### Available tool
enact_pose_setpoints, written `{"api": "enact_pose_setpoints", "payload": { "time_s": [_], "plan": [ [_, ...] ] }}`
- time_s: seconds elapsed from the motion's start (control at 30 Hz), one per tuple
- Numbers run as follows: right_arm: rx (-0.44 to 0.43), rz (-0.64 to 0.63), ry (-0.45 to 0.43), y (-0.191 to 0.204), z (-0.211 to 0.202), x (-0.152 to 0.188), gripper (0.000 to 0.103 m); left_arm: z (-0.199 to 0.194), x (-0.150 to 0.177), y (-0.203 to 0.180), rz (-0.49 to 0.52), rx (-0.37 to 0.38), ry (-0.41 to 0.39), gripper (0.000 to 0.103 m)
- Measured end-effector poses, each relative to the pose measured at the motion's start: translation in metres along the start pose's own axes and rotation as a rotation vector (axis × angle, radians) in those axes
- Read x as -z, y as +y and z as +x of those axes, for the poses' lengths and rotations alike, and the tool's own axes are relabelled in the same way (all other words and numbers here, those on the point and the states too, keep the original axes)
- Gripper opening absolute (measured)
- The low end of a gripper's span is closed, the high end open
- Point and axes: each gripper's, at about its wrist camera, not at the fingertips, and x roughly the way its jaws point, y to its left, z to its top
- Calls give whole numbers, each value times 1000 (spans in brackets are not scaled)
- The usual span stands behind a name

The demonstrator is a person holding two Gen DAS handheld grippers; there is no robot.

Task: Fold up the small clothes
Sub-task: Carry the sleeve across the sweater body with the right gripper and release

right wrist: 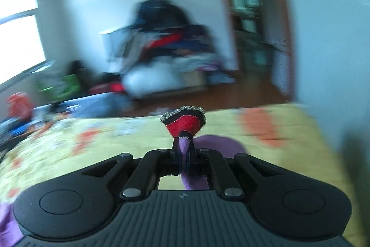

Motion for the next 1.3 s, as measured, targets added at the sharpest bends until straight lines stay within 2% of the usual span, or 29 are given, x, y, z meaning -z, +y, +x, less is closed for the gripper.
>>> {"api": "enact_pose_setpoints", "payload": {
  "time_s": [0.07, 0.17, 0.27, 0.4, 0.53, 0.87, 0.93, 1.0, 1.03, 1.07, 1.17, 1.23, 1.3],
  "plan": [
    [-91, -16, 24, 63, 15, 25, 4, -10, 3, 11, -4, -8, -25, 103],
    [-178, -57, 80, 142, 38, 66, 4, -20, 7, 27, -33, -10, -48, 103],
    [-267, -77, 159, 200, 62, 105, 4, -23, 10, 40, -62, -10, -46, 103],
    [-338, -134, 224, 256, 72, 137, 4, -25, 11, 49, -81, -21, -44, 103],
    [-386, -164, 247, 284, 60, 152, 4, -28, 12, 50, -83, -32, -55, 103],
    [-465, -146, 259, 310, 61, 161, 4, -16, 15, 45, -84, -34, -19, 103],
    [-448, -165, 310, 320, 73, 172, 7, -13, 15, 44, -80, -39, -8, 103],
    [-398, -238, 358, 330, 84, 185, 32, -11, 14, 42, -76, -43, 0, 103],
    [-364, -274, 375, 331, 84, 190, 68, -10, 13, 41, -72, -44, 0, 103],
    [-363, -282, 366, 328, 80, 192, 84, -10, 11, 40, -68, -47, -3, 103],
    [-418, -284, 264, 287, 42, 177, 84, -12, 4, 36, -49, -40, -21, 103],
    [-347, -265, 196, 240, 17, 162, 84, -12, -4, 33, -34, -36, -42, 103],
    [-223, -229, 133, 173, -2, 149, 84, -9, -13, 29, -26, -31, -56, 103]
  ]
}}
